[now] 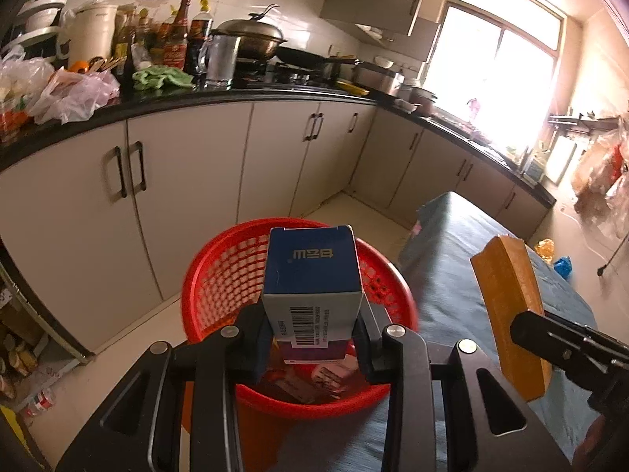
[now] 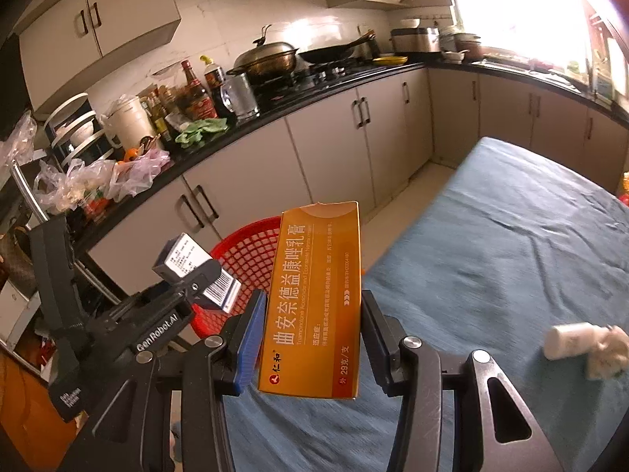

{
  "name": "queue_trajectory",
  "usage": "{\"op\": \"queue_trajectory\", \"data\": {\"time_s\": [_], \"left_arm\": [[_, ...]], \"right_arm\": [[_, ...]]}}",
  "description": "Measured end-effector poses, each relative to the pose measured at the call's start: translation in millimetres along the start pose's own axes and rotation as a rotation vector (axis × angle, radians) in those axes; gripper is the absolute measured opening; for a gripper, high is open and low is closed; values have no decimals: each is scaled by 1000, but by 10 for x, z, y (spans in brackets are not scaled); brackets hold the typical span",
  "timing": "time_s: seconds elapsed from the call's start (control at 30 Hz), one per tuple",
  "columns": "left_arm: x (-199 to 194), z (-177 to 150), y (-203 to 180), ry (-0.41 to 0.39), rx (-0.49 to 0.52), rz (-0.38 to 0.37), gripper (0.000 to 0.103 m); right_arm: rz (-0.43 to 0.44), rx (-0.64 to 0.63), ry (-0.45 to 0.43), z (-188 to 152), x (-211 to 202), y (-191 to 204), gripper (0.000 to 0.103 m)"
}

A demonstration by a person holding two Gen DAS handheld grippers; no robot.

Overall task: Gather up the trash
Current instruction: 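Carry the medicine box and orange box over the red basket, then open both grippers to drop the boxes into the red basket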

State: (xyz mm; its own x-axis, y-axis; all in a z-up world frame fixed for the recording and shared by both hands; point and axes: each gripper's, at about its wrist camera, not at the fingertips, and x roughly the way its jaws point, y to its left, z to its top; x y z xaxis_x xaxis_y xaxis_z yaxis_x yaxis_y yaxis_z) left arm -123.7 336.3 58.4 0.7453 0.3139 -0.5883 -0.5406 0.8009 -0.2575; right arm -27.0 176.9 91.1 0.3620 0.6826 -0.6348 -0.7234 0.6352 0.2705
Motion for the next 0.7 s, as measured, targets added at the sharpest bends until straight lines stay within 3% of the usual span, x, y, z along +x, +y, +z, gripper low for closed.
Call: {"op": "queue_trajectory", "data": {"time_s": [0.7], "left_arm": [[358, 13, 229, 64, 3, 40, 33]], "right_arm": [[51, 36, 89, 349, 830, 139, 51]]}}
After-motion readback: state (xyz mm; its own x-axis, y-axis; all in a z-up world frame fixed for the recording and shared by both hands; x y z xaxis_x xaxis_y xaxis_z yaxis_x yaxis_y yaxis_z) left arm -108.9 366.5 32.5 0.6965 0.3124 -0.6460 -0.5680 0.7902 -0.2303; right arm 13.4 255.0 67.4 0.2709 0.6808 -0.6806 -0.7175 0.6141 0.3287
